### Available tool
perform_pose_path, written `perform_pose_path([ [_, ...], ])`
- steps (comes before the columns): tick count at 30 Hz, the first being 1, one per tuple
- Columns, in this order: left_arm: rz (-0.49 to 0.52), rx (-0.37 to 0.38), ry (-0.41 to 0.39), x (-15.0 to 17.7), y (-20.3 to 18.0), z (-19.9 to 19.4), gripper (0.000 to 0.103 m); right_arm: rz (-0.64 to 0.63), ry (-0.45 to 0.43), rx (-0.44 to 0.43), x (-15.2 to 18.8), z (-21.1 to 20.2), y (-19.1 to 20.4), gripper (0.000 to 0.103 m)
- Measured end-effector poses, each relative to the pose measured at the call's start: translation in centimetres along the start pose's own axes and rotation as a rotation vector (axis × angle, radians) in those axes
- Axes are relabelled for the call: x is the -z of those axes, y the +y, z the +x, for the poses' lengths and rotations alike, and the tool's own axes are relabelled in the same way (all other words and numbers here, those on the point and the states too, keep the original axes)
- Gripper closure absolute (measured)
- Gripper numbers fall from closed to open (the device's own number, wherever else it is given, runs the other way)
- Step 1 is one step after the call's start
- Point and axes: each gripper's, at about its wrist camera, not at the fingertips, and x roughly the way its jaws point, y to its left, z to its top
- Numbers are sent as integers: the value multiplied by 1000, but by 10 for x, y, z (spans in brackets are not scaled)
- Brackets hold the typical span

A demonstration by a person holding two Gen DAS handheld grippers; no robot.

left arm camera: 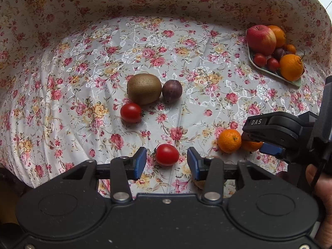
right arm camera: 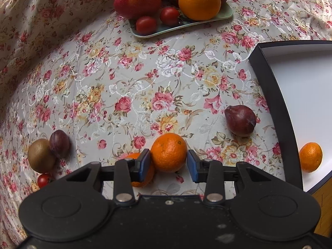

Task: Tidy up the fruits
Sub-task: 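Move the right tool back to another mandarin beside the plums, then close the right tool on the mandarin and lift it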

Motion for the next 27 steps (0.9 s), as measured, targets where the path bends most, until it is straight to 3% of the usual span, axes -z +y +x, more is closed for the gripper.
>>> perform_pose_path([
  [13,-53,5,44,-7,18,12,51,35,12,-56,-6,-8,-8,68],
  [27,-44,14,79,-4,15,21,51,24,21,-14,-5,9,1,63],
])
